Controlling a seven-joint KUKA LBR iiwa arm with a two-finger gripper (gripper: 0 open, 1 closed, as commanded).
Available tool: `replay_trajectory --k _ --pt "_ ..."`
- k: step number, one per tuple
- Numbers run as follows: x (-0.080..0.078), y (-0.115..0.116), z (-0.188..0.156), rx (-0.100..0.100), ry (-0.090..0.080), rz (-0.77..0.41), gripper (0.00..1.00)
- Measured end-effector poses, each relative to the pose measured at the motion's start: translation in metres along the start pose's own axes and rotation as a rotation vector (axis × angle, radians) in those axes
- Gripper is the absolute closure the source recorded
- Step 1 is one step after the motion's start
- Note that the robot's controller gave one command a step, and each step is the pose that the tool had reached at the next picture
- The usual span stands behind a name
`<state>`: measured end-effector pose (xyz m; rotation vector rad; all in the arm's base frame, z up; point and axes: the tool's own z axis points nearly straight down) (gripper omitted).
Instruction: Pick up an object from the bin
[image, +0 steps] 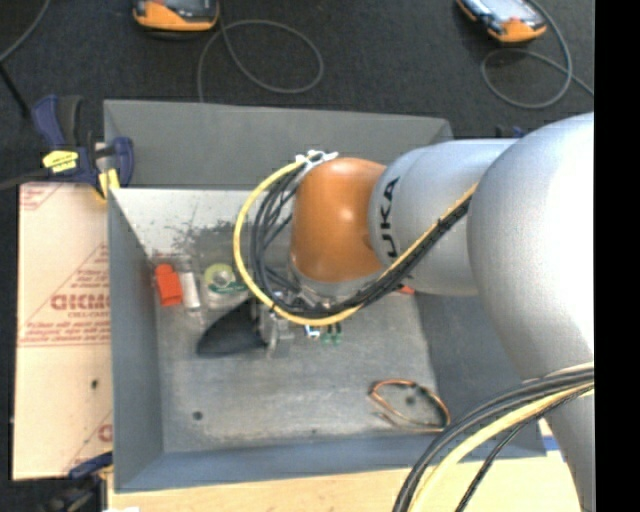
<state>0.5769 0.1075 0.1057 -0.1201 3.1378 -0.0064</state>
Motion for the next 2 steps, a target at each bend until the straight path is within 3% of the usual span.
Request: replay_trajectory --k 1,2 --pt "-0.01 -0.008 -0.011 -0.002 -0.02 -0.003 1.0" --pt "-0.006 -0.019 -0.146 0.001 -0.007 -0.046 1.0"
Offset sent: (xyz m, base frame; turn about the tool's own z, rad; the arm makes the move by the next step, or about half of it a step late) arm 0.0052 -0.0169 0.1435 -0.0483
